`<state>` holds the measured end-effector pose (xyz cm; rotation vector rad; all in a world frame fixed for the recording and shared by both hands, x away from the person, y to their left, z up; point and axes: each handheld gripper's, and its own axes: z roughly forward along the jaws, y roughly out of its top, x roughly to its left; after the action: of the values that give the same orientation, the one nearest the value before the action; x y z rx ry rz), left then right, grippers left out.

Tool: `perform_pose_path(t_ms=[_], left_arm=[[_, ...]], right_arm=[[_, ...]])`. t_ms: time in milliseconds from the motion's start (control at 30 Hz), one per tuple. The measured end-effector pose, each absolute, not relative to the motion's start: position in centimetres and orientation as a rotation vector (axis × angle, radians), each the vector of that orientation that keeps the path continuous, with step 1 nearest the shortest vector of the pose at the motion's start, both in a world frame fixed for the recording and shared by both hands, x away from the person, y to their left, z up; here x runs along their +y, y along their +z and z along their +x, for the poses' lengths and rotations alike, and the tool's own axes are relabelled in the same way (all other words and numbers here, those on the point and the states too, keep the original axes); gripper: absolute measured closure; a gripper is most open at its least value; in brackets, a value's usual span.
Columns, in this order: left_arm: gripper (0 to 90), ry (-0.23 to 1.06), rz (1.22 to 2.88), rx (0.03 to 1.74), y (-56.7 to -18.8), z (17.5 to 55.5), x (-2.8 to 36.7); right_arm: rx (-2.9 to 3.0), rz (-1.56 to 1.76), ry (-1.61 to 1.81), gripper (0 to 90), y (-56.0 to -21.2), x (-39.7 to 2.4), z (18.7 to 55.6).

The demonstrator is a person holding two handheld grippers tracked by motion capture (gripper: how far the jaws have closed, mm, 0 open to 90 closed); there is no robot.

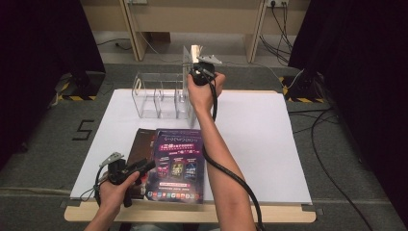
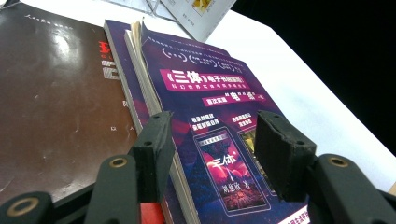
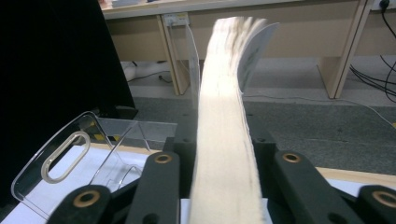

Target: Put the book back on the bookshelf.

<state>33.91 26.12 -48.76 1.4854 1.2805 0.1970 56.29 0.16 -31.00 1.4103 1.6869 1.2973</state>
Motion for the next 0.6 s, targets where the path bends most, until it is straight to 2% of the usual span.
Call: perform_pose_path(t_ms=[200,600], left_arm=[[46.1,0.196,1.490,1.280,-48.8,33.9,26.1],[46.1,0.200,1.492,1.280,-48.8,33.9,26.1]], right_arm=[[1.711,1.434,1.299,61.6,-31.9,0.0,56.1],[1.736,1.422,1.304,58.6,-31.8,-0.4,55.1]])
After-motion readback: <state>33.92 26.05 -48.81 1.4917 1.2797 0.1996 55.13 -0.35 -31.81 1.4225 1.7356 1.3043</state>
